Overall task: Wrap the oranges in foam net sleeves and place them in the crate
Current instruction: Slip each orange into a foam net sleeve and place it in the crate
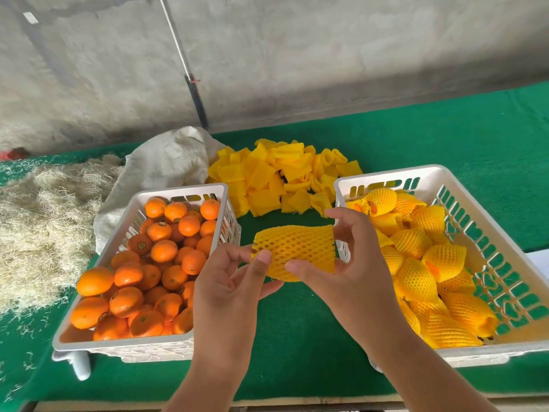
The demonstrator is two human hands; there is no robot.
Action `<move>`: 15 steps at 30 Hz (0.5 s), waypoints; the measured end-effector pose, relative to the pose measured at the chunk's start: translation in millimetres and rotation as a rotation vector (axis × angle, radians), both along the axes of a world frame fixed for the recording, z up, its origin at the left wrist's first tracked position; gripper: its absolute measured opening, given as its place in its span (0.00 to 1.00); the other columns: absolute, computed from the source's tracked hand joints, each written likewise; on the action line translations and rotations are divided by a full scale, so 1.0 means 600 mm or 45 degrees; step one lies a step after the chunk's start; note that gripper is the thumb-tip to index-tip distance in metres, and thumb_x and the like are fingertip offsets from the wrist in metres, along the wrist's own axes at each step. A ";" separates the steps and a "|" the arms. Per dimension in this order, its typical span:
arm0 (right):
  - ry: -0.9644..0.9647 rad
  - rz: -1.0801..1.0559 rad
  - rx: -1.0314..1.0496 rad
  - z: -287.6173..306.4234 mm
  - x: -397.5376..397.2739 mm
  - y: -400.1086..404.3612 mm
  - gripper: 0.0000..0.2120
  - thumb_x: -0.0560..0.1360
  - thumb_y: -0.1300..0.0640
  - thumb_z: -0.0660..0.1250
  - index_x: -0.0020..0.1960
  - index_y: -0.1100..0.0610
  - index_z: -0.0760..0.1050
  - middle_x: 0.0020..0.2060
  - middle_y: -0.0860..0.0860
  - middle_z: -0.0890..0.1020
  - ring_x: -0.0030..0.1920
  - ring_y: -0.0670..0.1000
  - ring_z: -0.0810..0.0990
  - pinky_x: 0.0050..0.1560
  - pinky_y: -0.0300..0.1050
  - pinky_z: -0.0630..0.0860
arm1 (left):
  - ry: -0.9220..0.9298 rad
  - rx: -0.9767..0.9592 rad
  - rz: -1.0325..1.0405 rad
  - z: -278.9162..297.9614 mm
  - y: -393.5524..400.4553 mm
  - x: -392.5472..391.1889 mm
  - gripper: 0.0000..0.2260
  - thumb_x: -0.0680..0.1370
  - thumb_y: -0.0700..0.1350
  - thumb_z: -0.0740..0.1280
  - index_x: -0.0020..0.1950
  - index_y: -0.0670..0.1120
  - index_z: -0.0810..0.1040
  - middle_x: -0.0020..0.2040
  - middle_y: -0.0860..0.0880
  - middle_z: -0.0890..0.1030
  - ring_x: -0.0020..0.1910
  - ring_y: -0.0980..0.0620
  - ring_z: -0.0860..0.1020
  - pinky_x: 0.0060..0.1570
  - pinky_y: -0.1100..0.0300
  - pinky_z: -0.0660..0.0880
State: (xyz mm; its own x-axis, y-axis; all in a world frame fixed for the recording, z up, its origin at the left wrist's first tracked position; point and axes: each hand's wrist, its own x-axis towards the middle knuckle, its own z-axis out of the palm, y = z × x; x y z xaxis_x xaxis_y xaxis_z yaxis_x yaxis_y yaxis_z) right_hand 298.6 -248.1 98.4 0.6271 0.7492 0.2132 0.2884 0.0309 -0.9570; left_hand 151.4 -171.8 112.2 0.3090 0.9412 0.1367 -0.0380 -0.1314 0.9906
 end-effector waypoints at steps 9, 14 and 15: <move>-0.103 0.355 -0.339 -0.021 0.029 0.012 0.41 0.65 0.30 0.79 0.74 0.32 0.66 0.60 0.29 0.75 0.58 0.35 0.78 0.46 0.33 0.82 | 0.154 0.081 -0.094 -0.008 0.021 -0.006 0.05 0.76 0.50 0.75 0.45 0.53 0.80 0.54 0.50 0.88 0.53 0.49 0.88 0.43 0.57 0.85; 0.341 0.406 -0.270 -0.054 0.037 0.015 0.28 0.70 0.39 0.80 0.67 0.39 0.77 0.54 0.37 0.83 0.56 0.38 0.82 0.48 0.35 0.83 | 0.225 -0.057 -0.100 -0.038 0.033 -0.010 0.25 0.70 0.64 0.80 0.62 0.58 0.77 0.64 0.56 0.83 0.63 0.53 0.83 0.47 0.53 0.86; 0.467 0.390 -0.251 -0.062 0.038 0.014 0.26 0.70 0.41 0.81 0.66 0.39 0.78 0.55 0.39 0.84 0.56 0.41 0.84 0.51 0.38 0.83 | 0.266 -0.108 -0.087 -0.046 0.034 -0.008 0.30 0.67 0.67 0.80 0.64 0.60 0.76 0.66 0.57 0.81 0.63 0.53 0.83 0.48 0.51 0.86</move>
State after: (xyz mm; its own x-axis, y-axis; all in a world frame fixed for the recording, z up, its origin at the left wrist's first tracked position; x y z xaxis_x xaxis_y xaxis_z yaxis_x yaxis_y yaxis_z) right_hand 321.4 -239.6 61.2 0.3794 0.9140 -0.1434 -0.0612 -0.1299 -0.9896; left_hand 146.6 -151.2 84.5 0.3854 0.9226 -0.0156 0.1631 -0.0515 0.9853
